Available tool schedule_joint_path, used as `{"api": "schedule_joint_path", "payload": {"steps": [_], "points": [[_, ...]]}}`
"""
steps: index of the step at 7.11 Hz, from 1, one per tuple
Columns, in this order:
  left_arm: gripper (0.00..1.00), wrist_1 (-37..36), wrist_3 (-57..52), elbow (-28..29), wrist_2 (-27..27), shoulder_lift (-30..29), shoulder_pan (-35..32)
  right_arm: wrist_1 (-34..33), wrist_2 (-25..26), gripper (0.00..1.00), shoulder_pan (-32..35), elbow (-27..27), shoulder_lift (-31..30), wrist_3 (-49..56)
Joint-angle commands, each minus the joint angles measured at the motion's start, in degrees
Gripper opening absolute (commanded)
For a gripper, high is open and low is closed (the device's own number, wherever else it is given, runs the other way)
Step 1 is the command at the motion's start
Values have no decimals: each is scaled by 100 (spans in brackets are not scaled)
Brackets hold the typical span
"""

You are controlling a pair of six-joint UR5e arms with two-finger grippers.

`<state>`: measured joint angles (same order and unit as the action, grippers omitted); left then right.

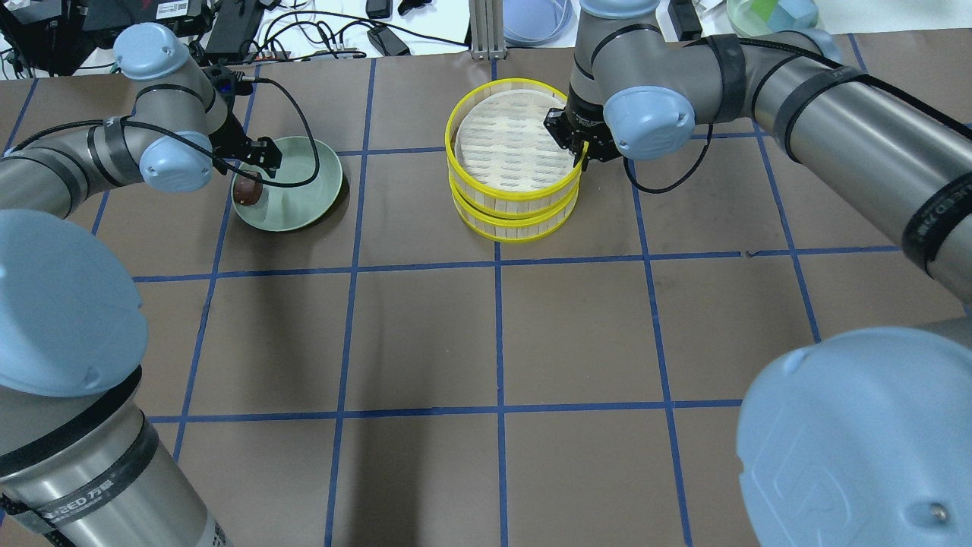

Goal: Stack buns with steamer

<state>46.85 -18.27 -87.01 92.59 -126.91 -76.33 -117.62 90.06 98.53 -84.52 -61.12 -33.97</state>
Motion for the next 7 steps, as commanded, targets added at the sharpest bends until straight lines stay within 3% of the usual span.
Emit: {"api": "schedule_joint_path", "payload": {"steps": [1, 4, 7], "points": [[82, -9, 25, 17, -4, -9, -4, -7, -6, 0, 9, -126, -23, -83], [74, -1, 60, 9, -22, -8, -4, -25, -15, 0, 9, -135, -23, -75], [0, -1, -28, 0, -13, -26, -4, 11, -24, 0, 9, -47, -146, -215]]}}
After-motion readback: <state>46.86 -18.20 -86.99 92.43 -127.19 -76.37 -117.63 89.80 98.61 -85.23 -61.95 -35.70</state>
